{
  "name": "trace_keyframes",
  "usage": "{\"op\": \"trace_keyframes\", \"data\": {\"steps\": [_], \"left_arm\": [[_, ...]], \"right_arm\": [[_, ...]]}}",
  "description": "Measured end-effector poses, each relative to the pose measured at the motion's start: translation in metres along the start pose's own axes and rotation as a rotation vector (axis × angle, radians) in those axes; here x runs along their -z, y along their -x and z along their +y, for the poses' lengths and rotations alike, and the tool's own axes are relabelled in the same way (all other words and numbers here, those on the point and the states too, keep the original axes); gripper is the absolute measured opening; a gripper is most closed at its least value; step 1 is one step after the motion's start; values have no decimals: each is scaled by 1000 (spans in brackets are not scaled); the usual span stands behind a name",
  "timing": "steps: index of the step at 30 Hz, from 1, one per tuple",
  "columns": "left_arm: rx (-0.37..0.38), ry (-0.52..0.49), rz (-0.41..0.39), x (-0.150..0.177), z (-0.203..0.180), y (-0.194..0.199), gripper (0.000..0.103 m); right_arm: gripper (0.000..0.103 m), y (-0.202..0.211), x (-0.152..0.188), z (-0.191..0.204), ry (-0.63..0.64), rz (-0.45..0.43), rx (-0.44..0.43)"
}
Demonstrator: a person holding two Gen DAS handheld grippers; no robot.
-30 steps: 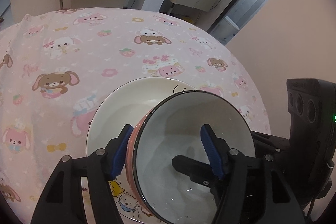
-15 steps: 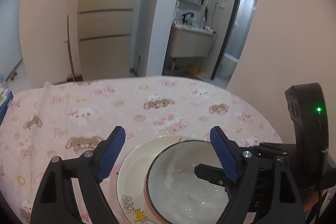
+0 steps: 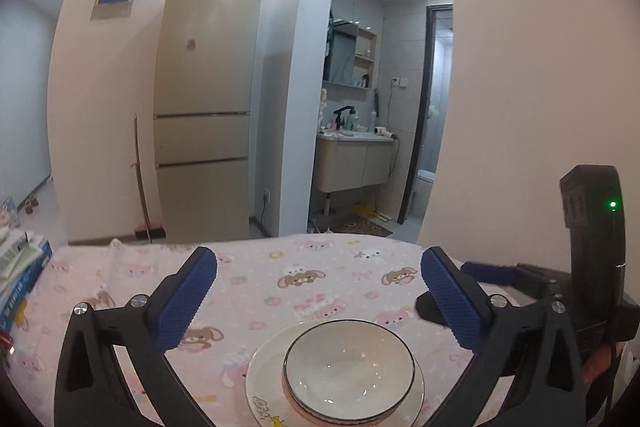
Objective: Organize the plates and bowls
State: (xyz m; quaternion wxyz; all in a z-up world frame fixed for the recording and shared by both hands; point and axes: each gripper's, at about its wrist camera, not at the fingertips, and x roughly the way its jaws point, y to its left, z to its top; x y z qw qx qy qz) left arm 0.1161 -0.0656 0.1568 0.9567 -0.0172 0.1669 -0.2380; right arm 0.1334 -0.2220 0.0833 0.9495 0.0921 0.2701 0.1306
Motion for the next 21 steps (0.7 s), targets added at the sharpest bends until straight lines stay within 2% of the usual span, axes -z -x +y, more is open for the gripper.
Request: {"op": "trace_keyframes", "data": {"steps": [6, 11, 13, 17, 21], "left_arm": [[-52, 3, -135, -13, -2, 53, 103], [-56, -4, -195, -12, -8, 100, 103], [-61, -2, -214, -8, -10, 117, 103], [-134, -52, -278, 4, -24, 152, 103], [-203, -91, -336, 27, -35, 178, 103]], "right_arm": [[103, 55, -4, 12, 62, -179, 71], [103, 104, 1, 25, 93, -321, 101], [103, 119, 5, 36, 153, -338, 124], [103, 143, 20, 54, 228, -415, 190], [103, 165, 41, 64, 229, -490, 224]]}}
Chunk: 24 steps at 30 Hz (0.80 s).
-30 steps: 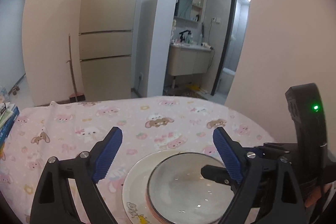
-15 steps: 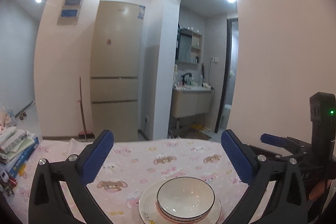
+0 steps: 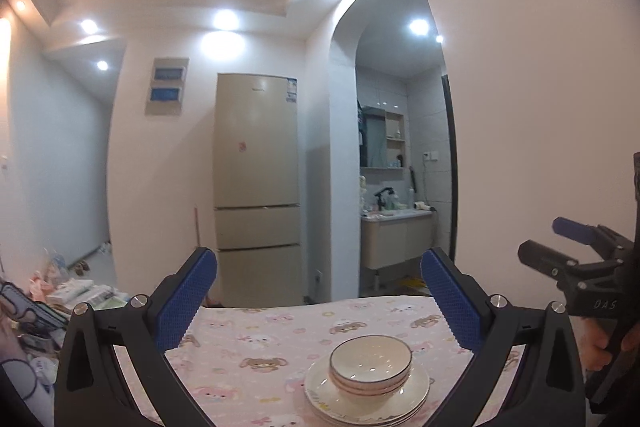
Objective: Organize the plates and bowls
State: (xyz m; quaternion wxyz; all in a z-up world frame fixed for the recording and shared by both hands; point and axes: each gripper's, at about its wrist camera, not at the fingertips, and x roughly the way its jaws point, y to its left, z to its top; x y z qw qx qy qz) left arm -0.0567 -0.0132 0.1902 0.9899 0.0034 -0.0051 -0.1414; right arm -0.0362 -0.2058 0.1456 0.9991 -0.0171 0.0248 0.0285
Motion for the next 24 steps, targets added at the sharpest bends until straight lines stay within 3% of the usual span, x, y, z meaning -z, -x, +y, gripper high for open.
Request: {"op": "trace_keyframes", "data": {"steps": [3, 8, 13, 16, 20, 22, 24], "left_arm": [[-41, 13, -12, 25, -1, 13, 103], [-90, 15, 69, 80, 0, 3, 103], [-131, 15, 44, 106, 3, -1, 103], [-152, 30, 44, 122, 9, -10, 103], [-205, 36, -8, 139, 13, -14, 103], [-212, 19, 0, 145, 12, -18, 103], [-215, 15, 9, 151, 10, -21, 103]], "right_arm": [[103, 11, 20, 1, -44, -36, 24], [103, 3, 62, 2, -83, -54, 94], [103, 7, 90, -5, -221, -171, 124], [103, 2, 99, -3, -218, -201, 147], [103, -14, 108, -1, -199, -150, 144], [103, -30, 112, -2, -192, -38, 83], [103, -40, 116, 0, -173, 1, 92]]}}
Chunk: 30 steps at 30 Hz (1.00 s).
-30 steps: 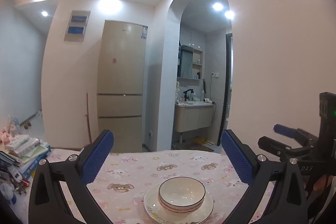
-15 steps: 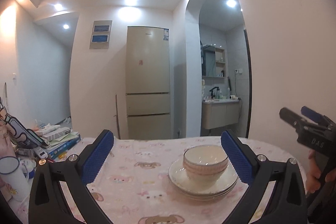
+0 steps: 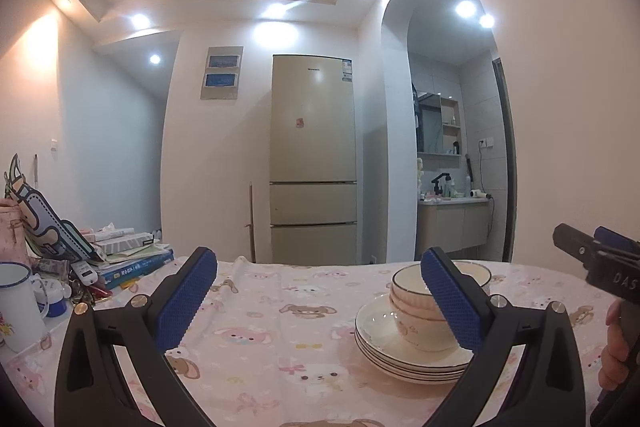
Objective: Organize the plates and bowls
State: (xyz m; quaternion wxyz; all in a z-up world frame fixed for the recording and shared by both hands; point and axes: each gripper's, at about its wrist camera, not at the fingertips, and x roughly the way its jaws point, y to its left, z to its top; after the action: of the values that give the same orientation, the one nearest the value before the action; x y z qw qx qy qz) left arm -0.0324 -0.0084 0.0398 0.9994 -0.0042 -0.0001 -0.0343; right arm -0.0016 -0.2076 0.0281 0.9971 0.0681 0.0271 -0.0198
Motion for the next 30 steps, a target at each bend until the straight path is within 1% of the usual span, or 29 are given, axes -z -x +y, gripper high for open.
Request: {"op": "trace_keyframes", "data": {"steps": [2, 4, 7, 10, 11, 14, 15, 17, 20, 22, 24, 26, 27, 30], "left_arm": [[-5, -5, 10, 4, -2, -2, 103], [-7, -11, 40, 8, -4, -7, 103], [-8, 0, 55, 9, -2, -10, 103], [-14, 17, 110, 12, 2, -20, 103], [-21, 19, 127, 13, 2, -24, 103], [-11, 21, 164, 15, 1, -29, 103], [-13, 18, 176, 17, 2, -32, 103], [-19, 16, 198, 19, 1, -35, 103], [-34, 26, 213, 20, 3, -38, 103], [-19, 40, 241, 22, 5, -40, 103], [4, 37, 292, 25, 4, -47, 103], [-16, 5, 298, 26, -2, -48, 103], [-11, 3, 302, 26, -3, -49, 103], [-17, 12, 305, 27, -1, -49, 103]], "right_arm": [[103, -2, 4, 3, 31, -11, 13], [103, -5, 7, 6, 47, -9, 0], [103, -12, 8, 9, 47, 16, -12], [103, -13, 11, 13, 61, 29, -16], [103, -16, 12, 15, 77, 43, 0], [103, -27, 15, 23, 124, 80, 59], [103, -27, 17, 23, 124, 76, 64], [103, -30, 21, 21, 121, 97, 50], [103, -33, 23, 10, 82, 119, 77], [103, -36, 22, 2, 41, 134, 78], [103, -37, 23, -4, 10, 153, 73], [103, -41, 24, -5, -13, 182, 39], [103, -42, 25, -5, -14, 197, 27], [103, -45, 26, -1, 7, 212, 53]]}}
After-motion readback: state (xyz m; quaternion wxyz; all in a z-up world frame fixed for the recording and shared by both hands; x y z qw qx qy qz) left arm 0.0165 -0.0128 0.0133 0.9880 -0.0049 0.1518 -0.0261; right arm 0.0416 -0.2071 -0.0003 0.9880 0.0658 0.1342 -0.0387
